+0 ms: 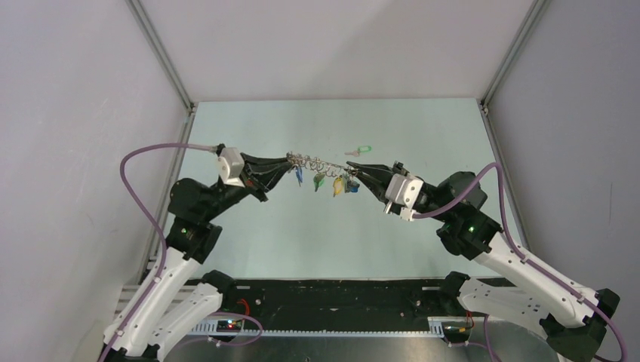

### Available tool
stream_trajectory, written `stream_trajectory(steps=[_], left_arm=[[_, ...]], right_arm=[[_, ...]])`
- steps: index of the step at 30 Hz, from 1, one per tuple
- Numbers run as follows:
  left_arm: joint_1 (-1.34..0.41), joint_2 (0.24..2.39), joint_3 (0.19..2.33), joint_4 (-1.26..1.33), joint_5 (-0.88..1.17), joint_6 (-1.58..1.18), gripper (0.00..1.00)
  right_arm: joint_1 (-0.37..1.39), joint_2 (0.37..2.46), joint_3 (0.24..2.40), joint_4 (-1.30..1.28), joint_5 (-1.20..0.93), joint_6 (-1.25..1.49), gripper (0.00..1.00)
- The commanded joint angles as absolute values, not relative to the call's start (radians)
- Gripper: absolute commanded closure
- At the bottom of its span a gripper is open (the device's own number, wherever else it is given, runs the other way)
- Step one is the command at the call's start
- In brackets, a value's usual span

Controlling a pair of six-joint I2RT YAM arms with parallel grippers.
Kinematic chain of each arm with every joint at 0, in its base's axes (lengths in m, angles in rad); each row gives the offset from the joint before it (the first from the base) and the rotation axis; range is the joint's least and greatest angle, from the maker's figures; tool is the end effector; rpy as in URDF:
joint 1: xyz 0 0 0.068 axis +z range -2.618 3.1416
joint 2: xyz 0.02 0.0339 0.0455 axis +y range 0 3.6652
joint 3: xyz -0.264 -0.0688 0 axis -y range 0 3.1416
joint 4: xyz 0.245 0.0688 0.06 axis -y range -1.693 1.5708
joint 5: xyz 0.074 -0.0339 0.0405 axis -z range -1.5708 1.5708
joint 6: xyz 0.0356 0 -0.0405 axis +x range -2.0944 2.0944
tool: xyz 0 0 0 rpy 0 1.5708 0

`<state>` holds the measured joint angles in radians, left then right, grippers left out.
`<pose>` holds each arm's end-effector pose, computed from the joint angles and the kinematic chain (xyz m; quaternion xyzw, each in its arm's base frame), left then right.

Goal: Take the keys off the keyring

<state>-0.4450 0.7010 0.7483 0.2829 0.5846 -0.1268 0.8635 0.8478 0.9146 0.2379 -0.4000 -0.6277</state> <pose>0.1344 -0.0858 0.3889 0.3197 0.5124 -0.3804 0.7003 0.1114 0.1516 0.4197 -0.5110 0.3173 0.2097 0.7708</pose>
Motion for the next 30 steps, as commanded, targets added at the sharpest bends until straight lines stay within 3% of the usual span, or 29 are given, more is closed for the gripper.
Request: stream_trajectory(steps=[1, 6, 9, 13, 15, 25, 30], left_arm=[[-0.449, 0.666, 0.735, 0.307, 0.531, -0.125, 0.99], [-0.449, 0.659, 0.770, 0.131, 0.485, -0.143, 1.00], [-0.449, 0.715, 0.887, -0.097, 0.405, -0.122, 1.00], [-0.451, 0.781, 0.983, -0.299, 0.370, -0.075, 1.00], [-0.454, 0.783, 0.999, -0.327, 0.315, -0.055, 1.00], [-0.557, 0.848, 1.077, -0.413, 0.185, 0.158, 1.00], [-0.662, 0.861, 1.075, -0.447, 0.145, 0.354, 1.00]], right_arm=[[0.857, 0.837, 0.966, 0.267, -0.373, -0.621, 1.00], [0.843, 0.834, 0.904, 0.262, -0.319, -0.584, 0.98], [0.824, 0.836, 0.809, 0.338, -0.263, -0.522, 0.58], [0.809, 0.848, 0.719, 0.389, -0.212, -0.442, 0.33], [0.808, 0.851, 0.699, 0.367, -0.228, -0.418, 0.28], [0.805, 0.762, 0.591, 0.356, -0.320, -0.360, 0.27], [0.801, 0.779, 0.581, 0.421, -0.338, -0.340, 0.39]])
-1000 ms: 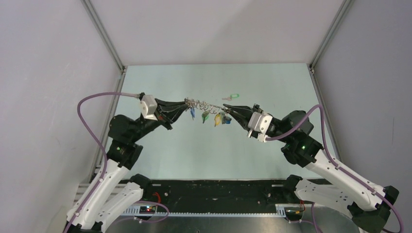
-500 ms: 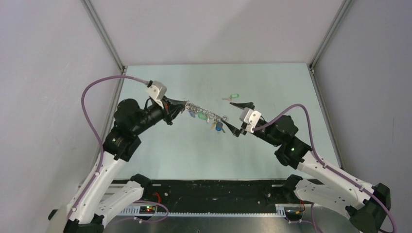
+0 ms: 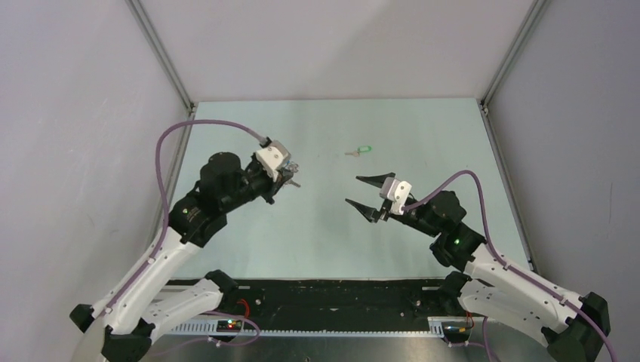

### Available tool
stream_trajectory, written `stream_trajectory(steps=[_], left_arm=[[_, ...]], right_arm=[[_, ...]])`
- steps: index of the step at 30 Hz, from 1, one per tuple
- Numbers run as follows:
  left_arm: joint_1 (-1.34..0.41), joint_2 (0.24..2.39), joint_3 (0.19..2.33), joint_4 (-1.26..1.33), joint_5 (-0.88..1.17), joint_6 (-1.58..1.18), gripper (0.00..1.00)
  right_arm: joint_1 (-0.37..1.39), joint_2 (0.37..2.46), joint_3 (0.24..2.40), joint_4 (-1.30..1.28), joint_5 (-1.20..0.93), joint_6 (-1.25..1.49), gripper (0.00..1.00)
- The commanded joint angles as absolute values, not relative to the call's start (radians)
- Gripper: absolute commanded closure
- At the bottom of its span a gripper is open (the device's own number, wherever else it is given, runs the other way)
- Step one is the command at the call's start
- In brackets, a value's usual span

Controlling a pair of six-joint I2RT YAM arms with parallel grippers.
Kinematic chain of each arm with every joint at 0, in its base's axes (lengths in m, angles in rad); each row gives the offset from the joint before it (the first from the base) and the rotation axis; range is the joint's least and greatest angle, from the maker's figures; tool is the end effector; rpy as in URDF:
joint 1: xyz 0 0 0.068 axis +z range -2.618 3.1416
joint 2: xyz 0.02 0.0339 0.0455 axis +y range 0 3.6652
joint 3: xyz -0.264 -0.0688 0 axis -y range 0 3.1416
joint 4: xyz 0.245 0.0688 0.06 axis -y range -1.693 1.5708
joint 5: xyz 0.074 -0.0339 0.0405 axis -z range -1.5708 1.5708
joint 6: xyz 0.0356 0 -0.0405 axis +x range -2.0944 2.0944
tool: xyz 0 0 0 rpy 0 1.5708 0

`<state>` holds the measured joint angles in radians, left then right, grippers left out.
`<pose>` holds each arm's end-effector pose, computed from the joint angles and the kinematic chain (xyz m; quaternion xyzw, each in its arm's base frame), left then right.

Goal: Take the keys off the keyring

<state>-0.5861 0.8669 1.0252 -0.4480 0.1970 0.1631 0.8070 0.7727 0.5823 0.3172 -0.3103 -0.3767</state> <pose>0.1511 -0.1087 0.3815 0.3466 0.7210 -0.2019 0.5649 0.1235 0.1447 0.3240 -0.4605 0.4772 0.2581 0.7026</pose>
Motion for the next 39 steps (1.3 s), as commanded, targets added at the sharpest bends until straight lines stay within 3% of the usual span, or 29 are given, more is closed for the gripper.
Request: stream_trajectory(steps=[1, 10, 25, 39], left_arm=[[-0.694, 0.863, 1.077, -0.468, 0.129, 0.403, 1.00], [-0.839, 0.913, 1.123, -0.548, -0.115, 0.555, 1.00], [-0.889, 0.795, 1.048, -0.511, 0.043, 0.847, 1.00], [-0.889, 0.740, 0.899, -0.350, 0.214, 0.847, 1.00]], right_arm=[[0.801, 0.789, 0.582, 0.441, -0.350, -0.334, 0.41], [0.801, 0.854, 0.583, 0.532, -0.414, -0.313, 0.51], [0.806, 0.976, 0.622, 0.680, -0.498, -0.324, 0.64], [0.888, 1.062, 0.678, 0.698, -0.518, -0.295, 0.64]])
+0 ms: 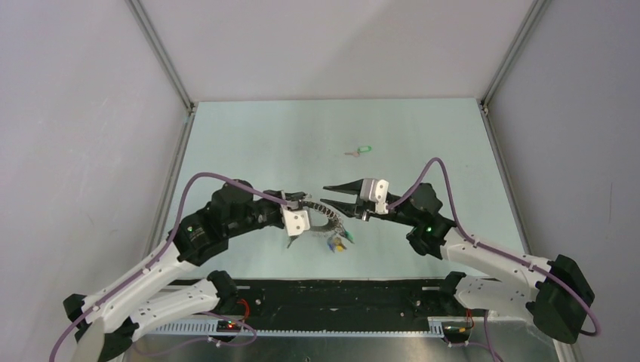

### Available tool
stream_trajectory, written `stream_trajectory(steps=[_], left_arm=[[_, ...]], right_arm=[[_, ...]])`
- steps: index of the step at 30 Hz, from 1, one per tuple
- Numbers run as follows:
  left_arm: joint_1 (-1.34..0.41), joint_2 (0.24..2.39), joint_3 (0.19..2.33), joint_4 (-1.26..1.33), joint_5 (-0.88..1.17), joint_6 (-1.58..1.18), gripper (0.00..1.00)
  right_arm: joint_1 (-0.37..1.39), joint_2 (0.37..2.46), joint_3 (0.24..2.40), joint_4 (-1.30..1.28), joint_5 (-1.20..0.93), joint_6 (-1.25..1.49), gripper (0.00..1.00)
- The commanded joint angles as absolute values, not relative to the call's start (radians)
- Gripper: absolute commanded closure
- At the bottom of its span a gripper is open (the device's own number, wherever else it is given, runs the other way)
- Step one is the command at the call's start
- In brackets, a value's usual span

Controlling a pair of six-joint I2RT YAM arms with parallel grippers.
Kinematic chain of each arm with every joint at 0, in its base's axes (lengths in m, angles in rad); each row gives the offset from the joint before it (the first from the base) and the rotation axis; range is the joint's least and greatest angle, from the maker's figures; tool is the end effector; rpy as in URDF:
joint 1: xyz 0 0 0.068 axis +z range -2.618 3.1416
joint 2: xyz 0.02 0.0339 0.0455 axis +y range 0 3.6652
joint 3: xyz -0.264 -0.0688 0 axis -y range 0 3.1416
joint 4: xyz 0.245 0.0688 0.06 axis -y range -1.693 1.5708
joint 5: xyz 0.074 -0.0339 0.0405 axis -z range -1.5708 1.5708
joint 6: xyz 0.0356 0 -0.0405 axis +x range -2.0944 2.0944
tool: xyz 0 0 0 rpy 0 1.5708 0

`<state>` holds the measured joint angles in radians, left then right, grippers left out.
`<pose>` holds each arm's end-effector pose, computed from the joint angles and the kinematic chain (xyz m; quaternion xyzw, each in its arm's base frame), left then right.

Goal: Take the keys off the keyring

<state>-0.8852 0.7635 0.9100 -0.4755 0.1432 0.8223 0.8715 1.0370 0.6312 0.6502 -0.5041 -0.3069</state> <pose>0.1013 -0.1319 0.3559 0.6388 0.5018 -0.0764 0.5782 0.1391 0.1921 0.3246 -0.4947 0.3865 0.3600 0.6902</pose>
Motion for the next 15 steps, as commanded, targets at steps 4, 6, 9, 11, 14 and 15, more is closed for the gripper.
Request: stream_trajectory(steps=[4, 6, 9, 11, 14, 15], left_arm=[[-0.890, 0.727, 0.872, -0.336, 0.246, 0.872, 1.00], [-0.888, 0.722, 0.863, -0.327, 0.248, 0.874, 1.00], [-0.888, 0.714, 0.855, -0.321, 0.239, 0.875, 1.00], [-0.888, 0.707, 0.845, -0.319, 0.236, 0.878, 1.00], [-0.889, 0.692, 0.835, -0.315, 0.252, 0.890, 1.00], [-0.889, 0.688, 0.830, -0.314, 0.256, 0.895, 1.00]], right_arm=[[0.897, 1.101, 0.682, 0.703, -0.511, -0.288, 0.62], [0.900, 1.120, 0.689, 0.708, -0.511, -0.286, 0.62], [0.902, 1.143, 0.696, 0.709, -0.507, -0.287, 0.62], [0.903, 1.150, 0.696, 0.707, -0.501, -0.290, 0.61], [0.901, 1.156, 0.696, 0.692, -0.496, -0.301, 0.60], [0.901, 1.158, 0.696, 0.688, -0.493, -0.308, 0.59]])
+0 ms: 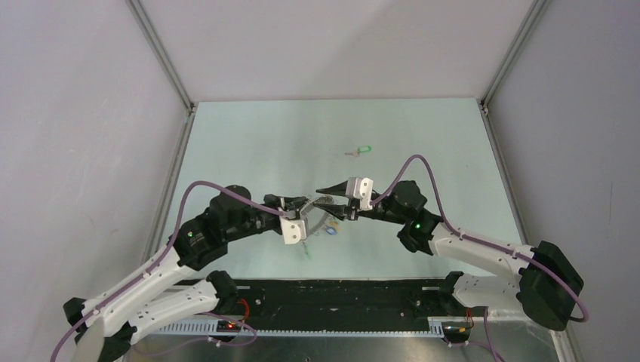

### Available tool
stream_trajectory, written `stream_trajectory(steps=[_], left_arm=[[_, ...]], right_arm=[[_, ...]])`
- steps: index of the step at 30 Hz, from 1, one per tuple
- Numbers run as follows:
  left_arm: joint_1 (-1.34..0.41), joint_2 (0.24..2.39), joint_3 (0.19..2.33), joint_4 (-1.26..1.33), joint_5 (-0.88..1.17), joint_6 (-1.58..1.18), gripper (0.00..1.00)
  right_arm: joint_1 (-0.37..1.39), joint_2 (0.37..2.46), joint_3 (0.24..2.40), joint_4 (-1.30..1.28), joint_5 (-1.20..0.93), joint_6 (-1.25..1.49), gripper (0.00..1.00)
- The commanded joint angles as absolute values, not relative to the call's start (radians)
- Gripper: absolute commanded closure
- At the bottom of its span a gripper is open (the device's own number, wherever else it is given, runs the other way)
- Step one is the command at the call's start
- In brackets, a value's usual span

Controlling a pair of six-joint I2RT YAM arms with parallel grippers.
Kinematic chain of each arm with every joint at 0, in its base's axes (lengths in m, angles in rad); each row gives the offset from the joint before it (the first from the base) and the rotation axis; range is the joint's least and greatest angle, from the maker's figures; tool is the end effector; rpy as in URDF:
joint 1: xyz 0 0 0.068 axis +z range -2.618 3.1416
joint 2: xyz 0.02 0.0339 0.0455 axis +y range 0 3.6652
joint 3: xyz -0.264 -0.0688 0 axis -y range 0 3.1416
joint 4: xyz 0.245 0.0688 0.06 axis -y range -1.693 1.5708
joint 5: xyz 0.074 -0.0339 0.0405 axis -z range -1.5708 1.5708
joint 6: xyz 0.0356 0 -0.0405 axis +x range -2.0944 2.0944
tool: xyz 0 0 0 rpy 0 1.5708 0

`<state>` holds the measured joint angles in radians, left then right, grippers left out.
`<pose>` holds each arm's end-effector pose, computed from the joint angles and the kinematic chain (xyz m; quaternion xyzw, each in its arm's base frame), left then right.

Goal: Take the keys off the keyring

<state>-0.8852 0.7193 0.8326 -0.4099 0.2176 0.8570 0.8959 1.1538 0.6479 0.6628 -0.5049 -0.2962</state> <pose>0.0967 -0.1303 0.3430 0.6529 0.4652 -0.0956 0.5901 0.1492 0.2140 0.3051 -0.5102 0.4139 0.3725 0.6555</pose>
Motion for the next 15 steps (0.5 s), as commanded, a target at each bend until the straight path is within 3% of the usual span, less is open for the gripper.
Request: stream_trajectory(steps=[1, 15], left_arm=[[-0.888, 0.681, 0.826, -0.313, 0.267, 0.911, 1.00], [-0.888, 0.658, 0.810, -0.299, 0.255, 0.947, 1.00]], right_arm=[[0.902, 1.158, 0.696, 0.681, -0.491, -0.310, 0.59], [0.910, 1.165, 0.719, 0.622, -0.551, -0.311, 0.57]])
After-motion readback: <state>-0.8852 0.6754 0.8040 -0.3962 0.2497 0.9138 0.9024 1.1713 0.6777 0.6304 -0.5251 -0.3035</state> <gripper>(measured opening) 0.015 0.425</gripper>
